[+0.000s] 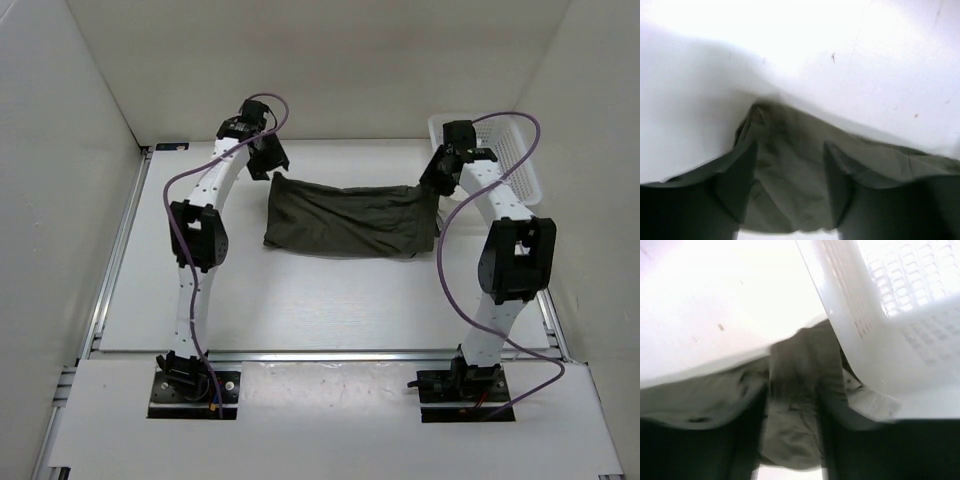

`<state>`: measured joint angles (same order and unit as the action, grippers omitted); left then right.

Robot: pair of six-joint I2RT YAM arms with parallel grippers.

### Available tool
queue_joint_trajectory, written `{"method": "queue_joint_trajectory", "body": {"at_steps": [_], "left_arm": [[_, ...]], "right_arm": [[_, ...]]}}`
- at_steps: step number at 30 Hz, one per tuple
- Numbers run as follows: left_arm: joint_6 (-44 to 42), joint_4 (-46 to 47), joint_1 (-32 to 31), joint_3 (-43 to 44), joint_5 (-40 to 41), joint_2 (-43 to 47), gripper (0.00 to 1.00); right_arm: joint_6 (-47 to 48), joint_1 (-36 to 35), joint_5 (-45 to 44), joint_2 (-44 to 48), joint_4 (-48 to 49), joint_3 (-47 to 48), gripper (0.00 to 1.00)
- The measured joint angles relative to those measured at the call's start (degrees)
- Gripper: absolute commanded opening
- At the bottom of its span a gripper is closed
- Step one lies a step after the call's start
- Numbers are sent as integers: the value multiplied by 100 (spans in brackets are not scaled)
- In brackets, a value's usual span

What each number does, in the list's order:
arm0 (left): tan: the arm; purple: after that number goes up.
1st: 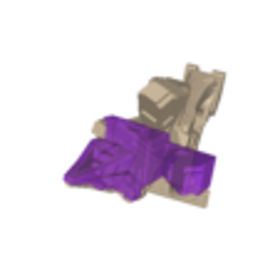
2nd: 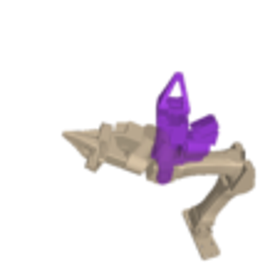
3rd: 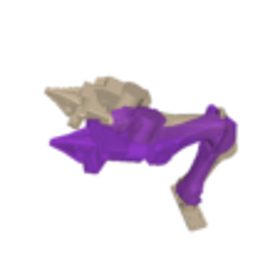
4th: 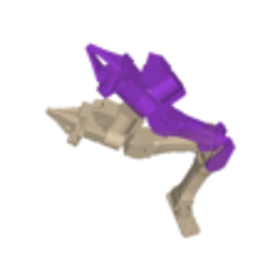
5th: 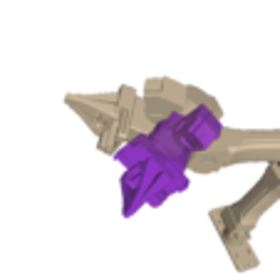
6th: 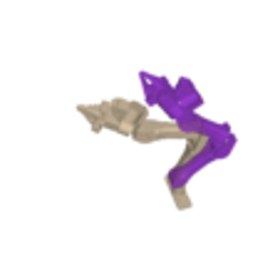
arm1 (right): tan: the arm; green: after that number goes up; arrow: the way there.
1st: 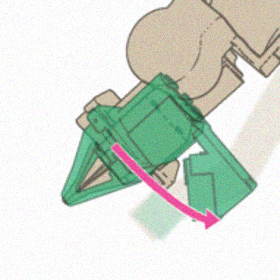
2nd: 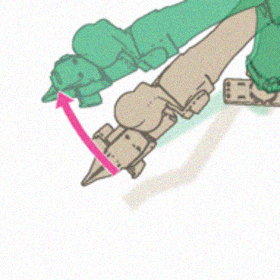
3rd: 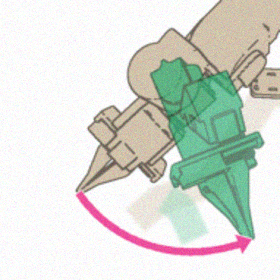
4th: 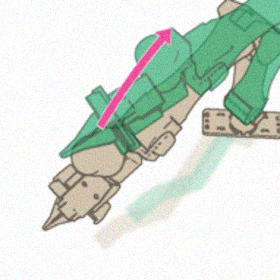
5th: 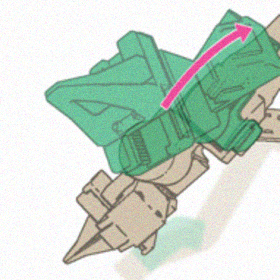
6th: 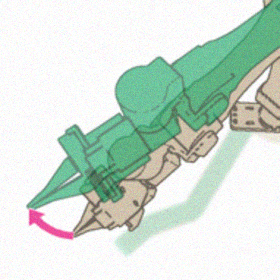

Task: Fold and stack the shorts
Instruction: Fold the shorts

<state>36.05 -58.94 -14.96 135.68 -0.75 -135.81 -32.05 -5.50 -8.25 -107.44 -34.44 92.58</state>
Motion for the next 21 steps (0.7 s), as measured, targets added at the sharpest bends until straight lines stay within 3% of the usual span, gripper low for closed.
{"method": "queue_joint_trajectory", "body": {"at_steps": [1, 2, 5, 8, 9, 11, 12, 13, 15, 21], "left_arm": [[-44, -2, 31, 339, -66, -267, 91], [-96, 7, 46, 442, -103, -391, 100], [-175, -24, 127, -96, -125, -258, 100], [-238, -7, 168, -1298, -109, 459, 88], [-245, 7, 173, -1661, -111, 734, 73], [-264, 55, 168, -2387, -116, 1394, 69], [-291, 125, 155, -2734, -122, 1740, 70], [-313, 192, 140, -3062, -136, 2076, 86], [-367, 326, 76, -3639, -208, 2645, 100], [-372, 848, -170, -5064, -568, 2986, 99]], "right_arm": [[-11, -4, 0, -142, 44, 173, 68], [-2, -26, -7, -205, 72, 251, 72], [22, -111, -68, -55, 90, 153, 72], [-22, -227, -57, 649, 210, -597, 68], [-55, -275, -48, 975, 260, -933, 65], [-129, -356, -28, 1648, 308, -1646, 61], [-179, -367, -22, 1934, 308, -1941, 61], [-214, -365, -17, 2168, 330, -2212, 61], [-234, -348, 7, 2446, 330, -2605, 68], [-101, -157, 391, 2243, 315, -2883, 72]]}}
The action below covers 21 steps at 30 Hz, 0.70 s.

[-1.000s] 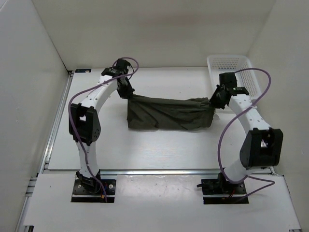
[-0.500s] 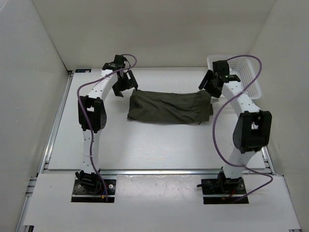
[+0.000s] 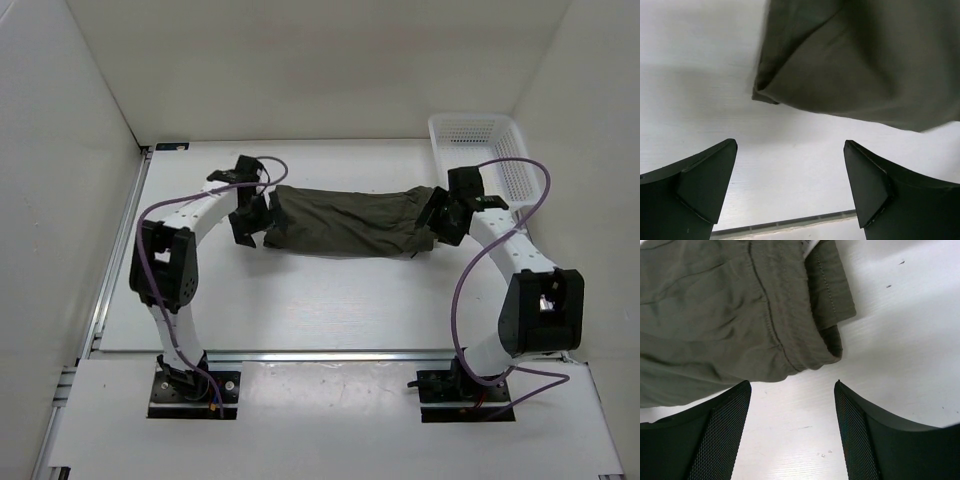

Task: Fold and stack the shorts
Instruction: Fold the shorts

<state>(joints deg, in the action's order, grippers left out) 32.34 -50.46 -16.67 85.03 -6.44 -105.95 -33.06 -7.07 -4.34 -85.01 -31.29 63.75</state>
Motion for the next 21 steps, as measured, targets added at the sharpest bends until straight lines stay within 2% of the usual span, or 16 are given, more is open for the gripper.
{"method": "queue_joint_trajectory", "body": {"at_steps": [7, 11, 13, 15, 16, 21], "left_arm": [[46, 295, -33, -380, -85, -835, 95], [105, 372, -15, -227, -94, -975, 78], [184, 398, -15, -76, -85, -1088, 51], [249, 501, -15, -17, 2, -1165, 19], [262, 542, -15, -13, 37, -1185, 10], [310, 595, 131, -31, 105, -1180, 10]], "right_arm": [[50, 166, 345, -470, 2, 33, 69], [50, 166, 433, -479, 9, 55, 68], [52, 170, 459, -481, 22, 68, 68], [52, 190, 463, -481, 24, 68, 69], [52, 214, 476, -481, 24, 68, 72], [70, 356, 505, -577, 42, 68, 74]]}}
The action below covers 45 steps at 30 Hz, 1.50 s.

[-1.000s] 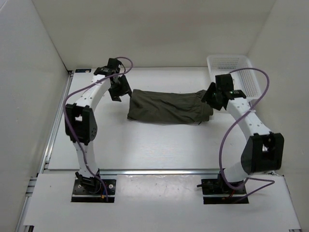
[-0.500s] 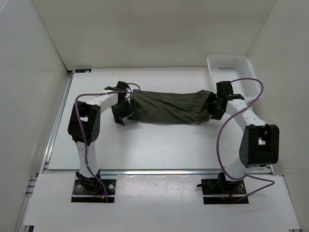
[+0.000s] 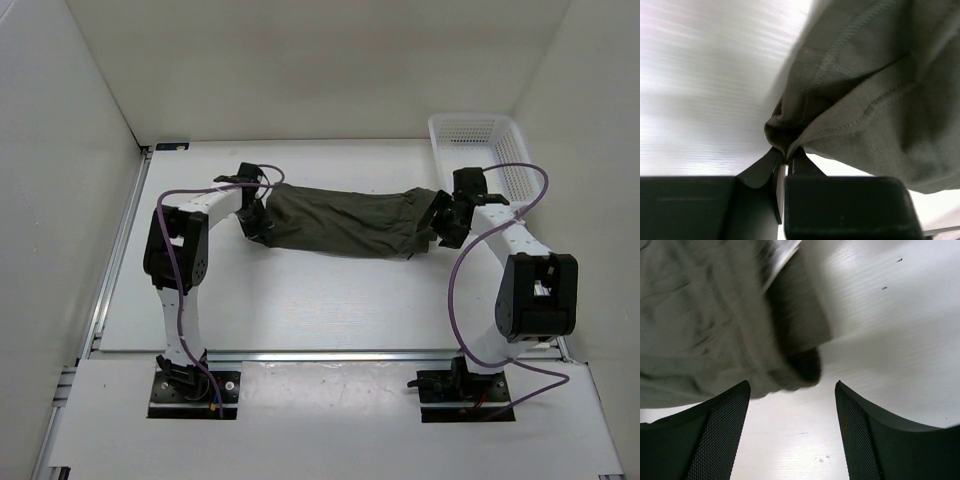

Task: Fold and stack the shorts
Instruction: Fold the shorts

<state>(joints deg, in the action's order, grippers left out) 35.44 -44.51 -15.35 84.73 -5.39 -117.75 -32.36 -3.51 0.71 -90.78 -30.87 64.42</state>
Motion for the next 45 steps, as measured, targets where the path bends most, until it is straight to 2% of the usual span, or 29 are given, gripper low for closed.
{"method": "queue_joint_trajectory", "body": {"at_steps": [4, 7, 11, 12, 15, 21, 28, 29, 30, 31, 32, 36, 38, 45], "left_arm": [[-7, 28, 334, -96, 9, 57, 10], [-28, 22, 501, -170, 87, 129, 10], [-103, 28, 520, -214, 195, 197, 10], [-142, 37, 525, -249, 212, 238, 10], [-280, 39, 595, -422, 245, 483, 10], [-531, -46, 1051, -857, 304, 1178, 10], [-632, -168, 1445, -1451, 210, 2004, 10], [-645, -205, 1471, -1519, 203, 2074, 13], [-651, -232, 1493, -1567, 199, 2118, 26], [-680, -269, 1521, -1593, 199, 2149, 86], [-713, -308, 1556, -1604, 199, 2159, 100], [-693, -365, 1692, -1611, 166, 2162, 100], [-675, -380, 1766, -1611, 131, 2164, 97], [-610, -275, 1950, -1582, -175, 2127, 100]], "right_arm": [[87, 44, 111, -448, 111, 35, 72], [146, 42, 186, -892, 227, 105, 66], [192, -20, 358, -1200, 511, 192, 49], [195, -39, 407, -1215, 590, 205, 32], [179, -186, 610, -1261, 798, 223, 0], [129, -507, 898, -1207, 1005, 127, 0], [118, -839, 1010, -474, 793, -332, 0], [120, -914, 992, -363, 734, -343, 0], [122, -984, 984, -269, 695, -345, 2], [125, -1062, 964, -175, 664, -345, 6], [118, -1132, 938, -85, 632, -345, 14], [101, -1257, 846, 118, 374, -275, 31], [111, -1255, 776, 144, 240, -181, 32], [160, -1266, 590, 387, -70, 98, 33]]}}
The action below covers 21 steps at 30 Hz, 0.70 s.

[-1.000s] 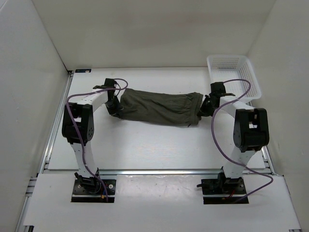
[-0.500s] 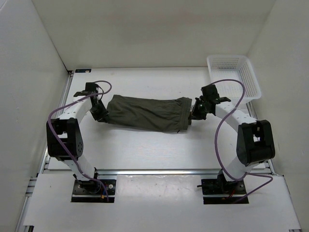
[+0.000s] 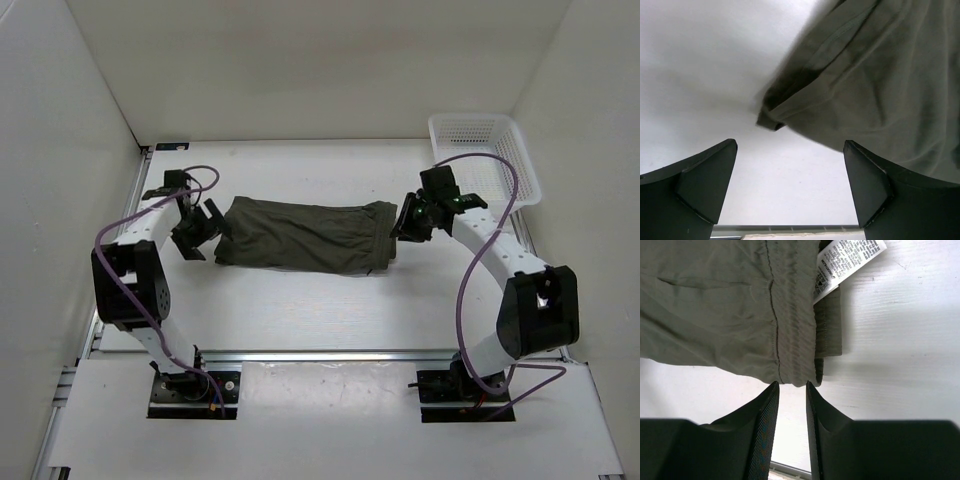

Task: Fold and stack the shorts
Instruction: Fold the shorts

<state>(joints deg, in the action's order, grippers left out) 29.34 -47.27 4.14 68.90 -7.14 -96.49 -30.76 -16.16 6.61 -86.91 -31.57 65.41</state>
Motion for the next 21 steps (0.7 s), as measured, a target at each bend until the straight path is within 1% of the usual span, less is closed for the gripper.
{"method": "queue_joint_trajectory", "body": {"at_steps": [3, 6, 7, 8, 10, 11, 12, 13, 14, 15, 16, 19, 21], "left_arm": [[-66, 118, 24, 179, -291, -413, 100], [-81, 289, 24, 175, -516, -916, 100], [-55, 330, 24, 127, -564, -1008, 99], [4, 315, 24, 92, -645, -1062, 95], [76, 358, 15, 81, -699, -1049, 85], [125, 393, 13, 87, -702, -1073, 78], [179, 409, 7, 96, -699, -1091, 55], [254, 439, -4, 101, -686, -1108, 43], [284, 461, -17, 105, -643, -1126, 27], [317, 474, -26, 122, -595, -1154, 14], [348, 485, -26, 151, -544, -1176, 10], [356, 352, -92, 387, -275, -1182, 10], [271, 153, -195, 785, 61, -1174, 10]], "right_arm": [[15, 0, -26, 76, -52, 39, 33], [17, 0, -74, 140, -164, 42, 33], [17, 0, -96, 168, -199, 42, 33], [17, 0, -125, 205, -223, 42, 33], [20, 0, -168, 293, -269, 42, 33], [20, 0, -181, 334, -289, 42, 33], [20, 0, -197, 369, -306, 42, 33], [20, 0, -203, 396, -317, 42, 33], [20, 0, -216, 411, -323, 42, 33], [20, 0, -221, 424, -339, 42, 33], [22, 0, -238, 439, -369, 42, 33], [26, 0, -282, 514, -476, 44, 33], [48, 0, -337, 590, -531, 44, 33]]}}
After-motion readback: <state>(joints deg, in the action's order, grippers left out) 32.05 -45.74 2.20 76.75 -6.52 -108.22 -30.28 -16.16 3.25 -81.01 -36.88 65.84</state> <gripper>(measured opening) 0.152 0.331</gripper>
